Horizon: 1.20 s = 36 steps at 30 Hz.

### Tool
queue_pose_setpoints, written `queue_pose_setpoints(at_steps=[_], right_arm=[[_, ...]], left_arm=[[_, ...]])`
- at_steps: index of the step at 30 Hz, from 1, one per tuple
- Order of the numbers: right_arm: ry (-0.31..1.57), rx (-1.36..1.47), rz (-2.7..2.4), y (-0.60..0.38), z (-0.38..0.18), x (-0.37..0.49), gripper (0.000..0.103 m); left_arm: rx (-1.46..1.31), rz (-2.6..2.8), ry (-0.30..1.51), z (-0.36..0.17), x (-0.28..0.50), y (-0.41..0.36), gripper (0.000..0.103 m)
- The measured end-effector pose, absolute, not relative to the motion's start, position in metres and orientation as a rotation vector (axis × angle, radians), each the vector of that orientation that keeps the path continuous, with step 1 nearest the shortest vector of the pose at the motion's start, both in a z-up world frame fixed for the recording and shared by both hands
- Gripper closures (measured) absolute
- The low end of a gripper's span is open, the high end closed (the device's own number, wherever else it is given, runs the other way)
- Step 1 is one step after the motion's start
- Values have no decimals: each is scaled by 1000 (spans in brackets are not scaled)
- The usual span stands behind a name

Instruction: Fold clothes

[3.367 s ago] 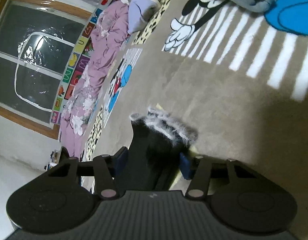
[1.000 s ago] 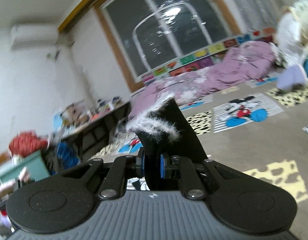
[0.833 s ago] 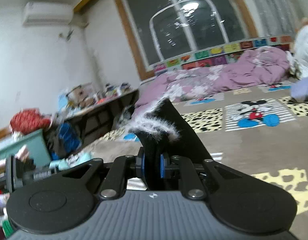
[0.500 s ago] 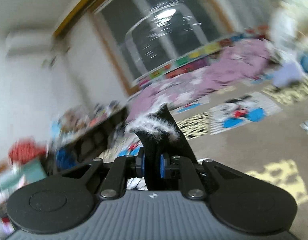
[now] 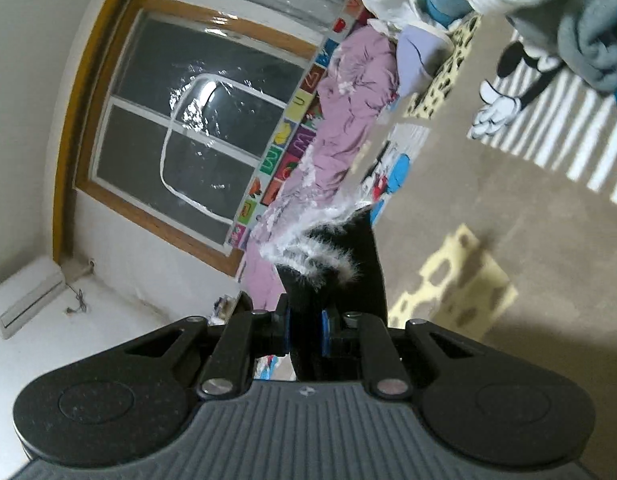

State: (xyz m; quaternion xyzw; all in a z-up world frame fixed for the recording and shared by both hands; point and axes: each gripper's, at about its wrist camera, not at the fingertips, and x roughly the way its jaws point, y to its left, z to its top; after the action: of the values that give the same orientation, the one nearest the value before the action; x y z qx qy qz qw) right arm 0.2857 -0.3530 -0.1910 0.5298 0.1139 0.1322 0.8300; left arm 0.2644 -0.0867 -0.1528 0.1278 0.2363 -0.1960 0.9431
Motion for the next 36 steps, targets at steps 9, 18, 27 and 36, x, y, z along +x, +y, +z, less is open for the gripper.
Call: queue_pose_setpoints(at_steps=[9,18,27,36], right_arm=[[242,1071,374,-339,-180,292,87],[256,930,410,-306,-142,290,87],[345,522,481,-214,-101,287,87],[439,176,488,-112,-110,295,87]], left_arm=[[348,-463,479,-158,260,-90,70],[249,-551,490,-124,259,-52,55],[-534,-496,551,-94,293,106,52],[-945,-493,550,-106,296,192,48]])
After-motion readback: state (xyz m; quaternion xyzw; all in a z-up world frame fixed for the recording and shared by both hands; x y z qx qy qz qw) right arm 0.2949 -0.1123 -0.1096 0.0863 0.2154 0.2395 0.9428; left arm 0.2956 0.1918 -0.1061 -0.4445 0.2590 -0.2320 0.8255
